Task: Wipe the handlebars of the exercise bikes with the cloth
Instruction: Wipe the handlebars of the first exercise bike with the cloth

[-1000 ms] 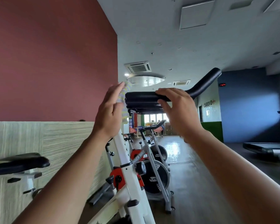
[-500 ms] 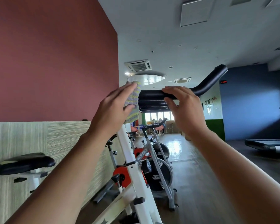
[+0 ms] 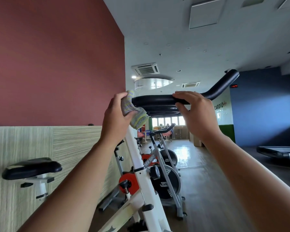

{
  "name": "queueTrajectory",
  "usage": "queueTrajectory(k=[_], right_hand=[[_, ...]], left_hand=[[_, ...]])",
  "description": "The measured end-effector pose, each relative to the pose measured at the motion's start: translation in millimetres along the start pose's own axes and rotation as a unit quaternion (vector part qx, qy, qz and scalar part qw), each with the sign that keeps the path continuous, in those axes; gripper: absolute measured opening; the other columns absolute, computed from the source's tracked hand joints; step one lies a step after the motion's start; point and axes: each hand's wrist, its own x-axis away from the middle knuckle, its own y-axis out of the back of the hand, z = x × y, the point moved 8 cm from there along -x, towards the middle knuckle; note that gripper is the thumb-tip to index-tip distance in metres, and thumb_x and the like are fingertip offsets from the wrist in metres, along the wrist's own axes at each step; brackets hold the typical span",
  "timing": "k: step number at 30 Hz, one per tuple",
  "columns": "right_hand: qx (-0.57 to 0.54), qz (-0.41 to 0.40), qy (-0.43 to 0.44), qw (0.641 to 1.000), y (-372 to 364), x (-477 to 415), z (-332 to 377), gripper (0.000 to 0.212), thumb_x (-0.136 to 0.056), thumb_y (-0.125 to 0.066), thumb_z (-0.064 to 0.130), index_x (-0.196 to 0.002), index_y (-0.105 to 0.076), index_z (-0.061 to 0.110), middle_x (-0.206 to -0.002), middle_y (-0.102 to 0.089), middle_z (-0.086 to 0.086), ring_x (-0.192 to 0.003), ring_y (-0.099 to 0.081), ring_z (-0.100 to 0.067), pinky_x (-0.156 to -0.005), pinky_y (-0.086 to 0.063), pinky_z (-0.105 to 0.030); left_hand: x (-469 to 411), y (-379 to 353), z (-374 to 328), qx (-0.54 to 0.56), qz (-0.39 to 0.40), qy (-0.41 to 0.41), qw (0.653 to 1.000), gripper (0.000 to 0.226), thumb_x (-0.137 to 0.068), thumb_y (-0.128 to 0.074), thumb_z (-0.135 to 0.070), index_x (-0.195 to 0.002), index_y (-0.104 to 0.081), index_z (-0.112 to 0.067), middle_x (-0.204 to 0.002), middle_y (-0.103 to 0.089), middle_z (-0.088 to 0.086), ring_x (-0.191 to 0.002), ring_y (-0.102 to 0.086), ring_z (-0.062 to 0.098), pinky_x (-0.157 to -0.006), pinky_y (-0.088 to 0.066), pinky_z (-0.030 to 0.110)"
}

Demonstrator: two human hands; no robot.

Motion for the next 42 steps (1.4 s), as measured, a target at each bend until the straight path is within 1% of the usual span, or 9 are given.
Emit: queueTrajectory(k=[8, 13, 18, 26, 27, 28, 30, 39, 42], right_hand=[[0.011, 0.027, -0.005, 1.0, 1, -4, 1, 0.031, -0.093, -0.066, 0.008, -0.123, -0.069, 0.013, -0.119, -0.072, -0.001, -0.109, -0.065, -0.019, -0.097, -0.038, -0.019], [0.021, 0.044, 0.014, 0.999, 2, -8, 2, 0.029, -0.093, -0.067, 0.011, -0.122, -0.07, 0.014, -0.115, -0.072, -0.003, -0.102, -0.066, -0.02, -0.094, -0.048, -0.027], [0.032, 0.104, 0.029, 0.994, 3, -18, -3, 0.029, -0.093, -0.068, 0.017, -0.122, -0.069, 0.02, -0.111, -0.07, 0.001, -0.094, -0.06, -0.013, -0.086, -0.045, -0.025], [0.096, 0.101, 0.057, 0.989, -4, -10, -10, 0.04, -0.098, -0.059, 0.029, -0.135, -0.059, 0.014, -0.125, -0.068, -0.006, -0.113, -0.062, -0.027, -0.108, -0.044, -0.046], [0.102, 0.094, 0.057, 0.989, -5, -9, -10, 0.04, -0.099, -0.059, 0.029, -0.135, -0.059, 0.013, -0.125, -0.068, -0.006, -0.114, -0.062, -0.028, -0.109, -0.043, -0.045], [0.103, 0.088, 0.056, 0.989, -6, -8, -11, 0.039, -0.099, -0.059, 0.028, -0.135, -0.059, 0.013, -0.124, -0.068, -0.006, -0.113, -0.061, -0.028, -0.107, -0.041, -0.044], [0.096, 0.073, 0.055, 0.991, -7, -7, -12, 0.037, -0.099, -0.059, 0.026, -0.133, -0.06, 0.012, -0.122, -0.068, -0.006, -0.112, -0.061, -0.028, -0.106, -0.041, -0.042], [0.064, 0.043, 0.038, 0.996, -8, -2, -14, 0.035, -0.098, -0.059, 0.024, -0.132, -0.062, 0.012, -0.127, -0.066, -0.006, -0.122, -0.055, -0.026, -0.115, -0.033, -0.043], [0.062, 0.06, 0.032, 0.996, -6, -3, -13, 0.034, -0.098, -0.061, 0.022, -0.131, -0.062, 0.013, -0.126, -0.067, -0.005, -0.121, -0.057, -0.025, -0.114, -0.037, -0.046]], left_hand=[[-9, -6, 33, 0.133, 0.061, 0.112, 0.983, 0.054, -0.084, -0.078, -0.011, -0.127, -0.054, -0.035, -0.125, -0.062, -0.008, -0.117, -0.06, 0.01, -0.102, -0.052, 0.04], [-12, 2, 19, 0.188, 0.119, 0.076, 0.972, 0.055, -0.091, -0.067, 0.001, -0.136, -0.056, -0.026, -0.123, -0.065, -0.008, -0.113, -0.064, 0.004, -0.085, -0.054, 0.015], [-22, 6, -5, 0.11, 0.218, 0.016, 0.97, 0.048, -0.1, -0.058, -0.009, -0.136, -0.053, -0.04, -0.131, -0.065, -0.001, -0.119, -0.063, 0.011, -0.097, -0.053, 0.029], [-45, -13, -14, 0.041, 0.281, 0.054, 0.957, 0.046, -0.099, -0.045, -0.016, -0.134, -0.059, -0.043, -0.062, -0.058, 0.011, -0.055, -0.049, 0.016, -0.063, -0.04, 0.03], [-45, -13, -13, 0.043, 0.277, 0.052, 0.958, 0.048, -0.101, -0.041, -0.012, -0.134, -0.06, -0.041, -0.099, -0.044, -0.014, -0.054, -0.05, 0.017, -0.063, -0.042, 0.031], [-43, -14, -14, 0.062, 0.277, 0.055, 0.957, 0.049, -0.101, -0.04, -0.01, -0.132, -0.061, -0.041, -0.066, -0.046, -0.01, -0.057, -0.051, 0.023, -0.066, -0.044, 0.034], [-38, -15, -17, 0.101, 0.273, 0.059, 0.955, 0.048, -0.099, -0.04, -0.01, -0.127, -0.064, -0.04, -0.076, -0.056, 0.029, -0.066, -0.05, 0.03, -0.065, -0.043, 0.042], [-47, -15, -6, 0.045, 0.277, 0.026, 0.96, 0.049, -0.081, -0.041, -0.042, -0.125, -0.061, -0.048, -0.104, -0.06, 0.042, -0.08, -0.053, 0.034, -0.071, -0.053, 0.054], [-43, -13, -8, 0.041, 0.265, 0.002, 0.963, 0.045, -0.087, -0.044, -0.036, -0.126, -0.061, -0.049, -0.108, -0.064, 0.032, -0.083, -0.058, 0.035, -0.074, -0.055, 0.039]])
